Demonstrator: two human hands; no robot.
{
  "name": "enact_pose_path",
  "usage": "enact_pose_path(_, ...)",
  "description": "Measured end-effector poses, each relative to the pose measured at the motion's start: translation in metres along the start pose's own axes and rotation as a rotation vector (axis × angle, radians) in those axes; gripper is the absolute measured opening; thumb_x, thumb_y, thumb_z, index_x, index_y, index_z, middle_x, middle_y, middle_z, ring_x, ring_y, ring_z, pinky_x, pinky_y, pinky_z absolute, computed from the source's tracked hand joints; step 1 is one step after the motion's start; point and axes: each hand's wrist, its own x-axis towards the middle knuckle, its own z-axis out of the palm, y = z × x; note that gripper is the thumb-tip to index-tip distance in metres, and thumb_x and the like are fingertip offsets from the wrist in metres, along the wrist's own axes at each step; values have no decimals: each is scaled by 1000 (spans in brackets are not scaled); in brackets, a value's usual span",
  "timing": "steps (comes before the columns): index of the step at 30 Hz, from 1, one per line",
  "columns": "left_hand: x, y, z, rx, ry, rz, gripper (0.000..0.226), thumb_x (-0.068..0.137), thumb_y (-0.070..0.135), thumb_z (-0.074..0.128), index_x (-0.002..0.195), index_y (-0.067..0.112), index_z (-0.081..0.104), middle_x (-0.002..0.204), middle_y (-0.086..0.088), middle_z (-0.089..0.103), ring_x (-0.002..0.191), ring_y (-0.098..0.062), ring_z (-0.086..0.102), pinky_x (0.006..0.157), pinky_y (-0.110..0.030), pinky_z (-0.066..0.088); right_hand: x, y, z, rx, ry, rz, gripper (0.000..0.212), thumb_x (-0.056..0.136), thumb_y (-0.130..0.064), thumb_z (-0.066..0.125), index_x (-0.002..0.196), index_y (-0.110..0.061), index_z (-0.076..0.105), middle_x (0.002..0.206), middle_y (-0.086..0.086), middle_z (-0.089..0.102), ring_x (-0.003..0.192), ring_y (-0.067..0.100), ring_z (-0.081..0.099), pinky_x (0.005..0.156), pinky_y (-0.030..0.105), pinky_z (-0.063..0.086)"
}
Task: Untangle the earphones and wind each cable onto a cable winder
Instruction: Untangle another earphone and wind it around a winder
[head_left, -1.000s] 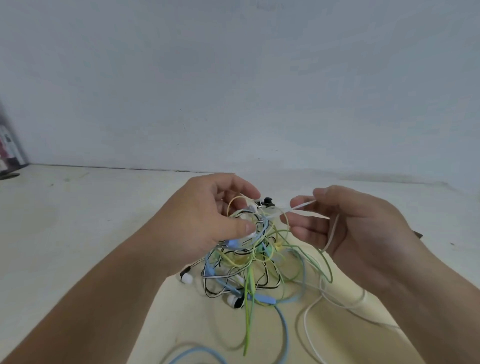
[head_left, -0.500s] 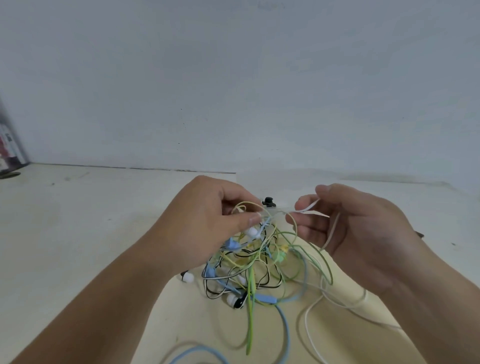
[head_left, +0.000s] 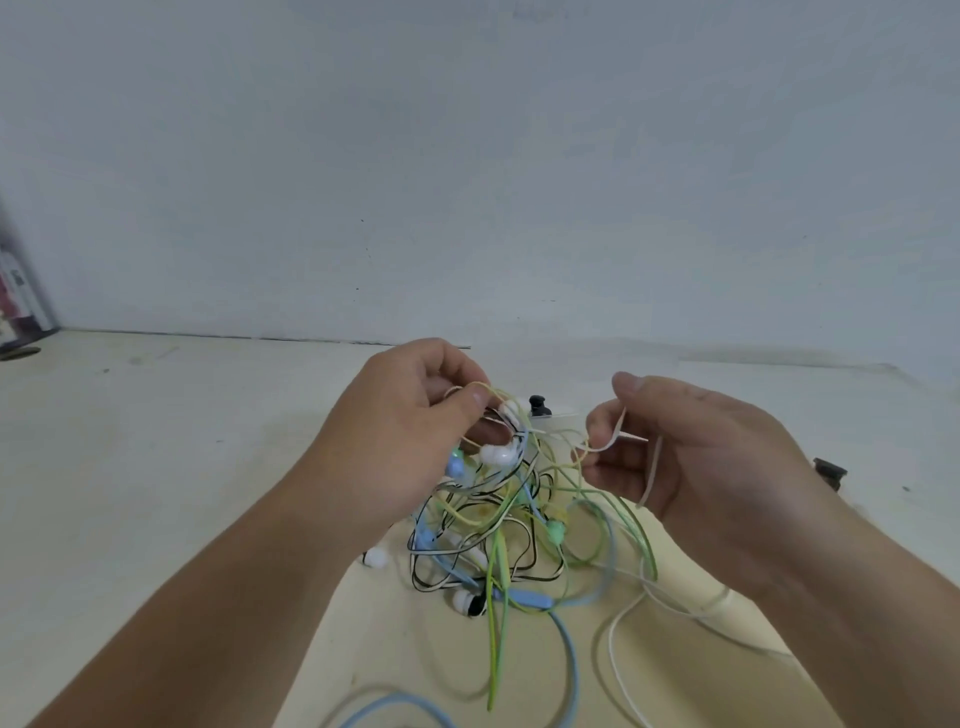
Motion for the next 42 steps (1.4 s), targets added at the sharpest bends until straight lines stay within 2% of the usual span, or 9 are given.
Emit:
enact_pose_path(5, 3, -1, 0, -195, 44, -58, 18, 94, -2, 57, 87, 12, 66, 65, 0, 71, 59, -9, 66, 53, -19, 49, 3, 3, -4, -14, 96, 28, 22, 94, -22, 59, 82, -4, 61, 72, 15, 67, 64, 28, 67, 59, 34, 56)
enact_pose_path(10, 4, -7, -3, -93, -97, -107, 29, 99, 15, 55, 90, 27, 80, 70, 0, 67, 70, -12, 60, 71, -31, 48, 6, 4, -6, 28, 133, 38, 28, 99, -24, 54, 101, 4, 59, 74, 19, 70, 63, 30, 70, 54, 32, 58)
enact_pose_path(15, 2, -3, -5, -175, -117, -117, 31, 100, 9, 53, 81, 15, 77, 78, -7, 73, 75, -20, 65, 77, -42, 52, 6, 3, -5, 39, 145, 55, 22, 99, -22, 54, 92, -2, 57, 74, 20, 70, 62, 30, 70, 55, 33, 58)
enact_pose_path(20, 1, 4, -2, -350, -147, -213, 29, 99, 7, 50, 76, 5, 67, 72, -11, 63, 63, -20, 58, 53, -26, 47, 5, 1, -5, 58, 152, 59, 30, 100, -20, 52, 73, -9, 50, 74, 21, 68, 64, 32, 68, 59, 34, 56)
enact_pose_path(23, 3, 0, 0, -233, -148, -193, 24, 92, 25, 64, 72, 13, 64, 71, -7, 63, 63, -19, 54, 63, -33, 43, 5, -2, -5, 106, 131, 29, 31, 101, -20, 49, 71, -9, 48, 77, 22, 70, 65, 33, 70, 58, 34, 58)
enact_pose_path(26, 1, -3, 0, -50, -153, -103, 32, 65, 44, 79, 67, 23, 55, 72, -3, 61, 62, -17, 50, 72, -35, 40, 4, -5, -3, 148, 104, 3, 31, 101, -19, 47, 72, -8, 48, 82, 24, 72, 68, 34, 71, 60, 34, 59)
enact_pose_path(32, -1, -1, 5, 181, 62, -6, 13, 82, 11, 71, 84, 23, 68, 82, 3, 73, 60, -19, 63, 47, -11, 41, 2, -7, -1, 73, 92, -50, 28, 99, -15, 46, 84, 3, 59, 81, 23, 71, 74, 34, 71, 63, 37, 58)
enact_pose_path(36, 0, 1, 2, 79, 55, -37, 21, 85, 0, 61, 81, 19, 70, 69, -2, 74, 54, -6, 63, 59, -23, 48, 5, -8, -5, 122, 134, -51, 18, 93, -18, 57, 90, 0, 58, 74, 18, 70, 71, 33, 72, 59, 33, 60)
enact_pose_path(42, 7, -2, 1, -55, 84, -163, 29, 89, 5, 49, 81, 22, 70, 51, 10, 52, 53, -14, 40, 61, -32, 34, 8, -3, -13, 69, 245, -13, 20, 92, -3, 58, 74, -8, 53, 65, 12, 69, 64, 27, 72, 56, 30, 60)
